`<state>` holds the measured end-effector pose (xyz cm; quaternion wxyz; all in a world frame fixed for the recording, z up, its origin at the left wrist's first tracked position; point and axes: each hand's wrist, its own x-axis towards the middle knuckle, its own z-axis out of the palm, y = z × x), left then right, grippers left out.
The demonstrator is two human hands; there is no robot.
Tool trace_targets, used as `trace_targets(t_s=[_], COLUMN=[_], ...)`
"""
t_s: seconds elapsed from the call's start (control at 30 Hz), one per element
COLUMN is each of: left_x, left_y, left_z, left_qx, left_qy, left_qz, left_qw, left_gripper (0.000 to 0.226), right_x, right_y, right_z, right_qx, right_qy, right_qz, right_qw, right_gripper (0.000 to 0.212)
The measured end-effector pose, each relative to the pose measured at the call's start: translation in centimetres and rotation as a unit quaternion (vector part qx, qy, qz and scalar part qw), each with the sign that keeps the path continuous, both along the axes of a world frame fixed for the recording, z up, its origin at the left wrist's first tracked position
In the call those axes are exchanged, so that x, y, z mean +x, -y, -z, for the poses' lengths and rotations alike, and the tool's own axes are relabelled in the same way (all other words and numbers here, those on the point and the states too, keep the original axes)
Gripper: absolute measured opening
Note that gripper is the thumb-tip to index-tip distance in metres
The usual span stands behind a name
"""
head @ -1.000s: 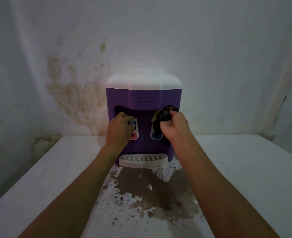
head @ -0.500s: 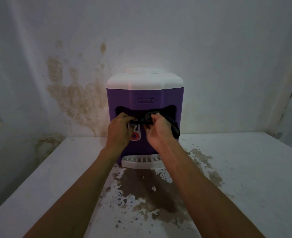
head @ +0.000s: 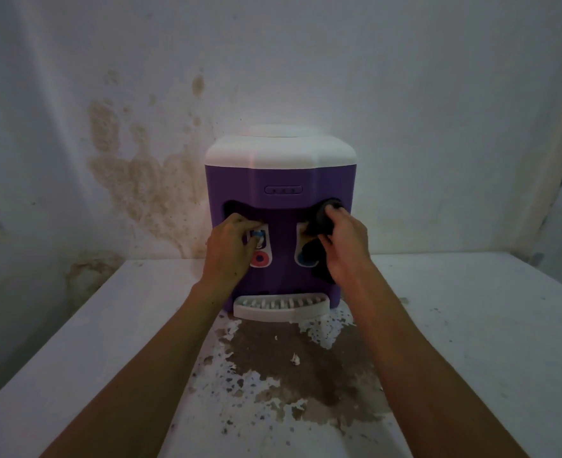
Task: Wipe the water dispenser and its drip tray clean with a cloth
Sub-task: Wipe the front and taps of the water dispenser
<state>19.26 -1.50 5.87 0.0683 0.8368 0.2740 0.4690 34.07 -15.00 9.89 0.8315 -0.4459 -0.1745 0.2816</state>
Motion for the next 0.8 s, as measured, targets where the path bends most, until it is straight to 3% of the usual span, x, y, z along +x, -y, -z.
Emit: trace_targets(t_s=[0.03,0.1,0.17,0.2,0.63,0.8], left_x=[0.0,-0.1,-0.2,-0.1,0.1,0.0], left_y=[0.1,0.2,0.2,0.2,0.6,0.5], left_z=[-0.1,-0.3,-0.4,-0.4,-0.5,-0.4], left_qx=[0.000,-0.003,-0.005,-0.006,-0.014,-0.010], left_qy=[-0.002,-0.005,-0.003,-0.003,-0.007,-0.016], left_qz=[0.000,0.000,0.002,0.003,-0.009,-0.009], left_qw=[1.000,1.000,1.000,1.000,1.000,1.000], left_gripper=[0.033,0.033,0.033,0.033,0.035,0.035], right_x=[0.2,1.1,2.2,2.6,1.6,-0.3], right_y=[-0.1,-0.1,-0.1,0.0,0.2,-0.9], right_z=[0.3,0.8,1.0,1.2,10.3,11.6], right_qx=[-0.080,-0.215,-0.287,-0.306,-0.377,-0.380], right_qy=[0.121,0.354,0.481,0.505,0.532,0.588], right_qz=[0.046,0.106,0.125,0.128,0.059,-0.011], right_qw=[0.988,0.904,0.819,0.797,0.756,0.714], right_gripper=[0.018,0.022,0.025,0.027,0.017,0.025])
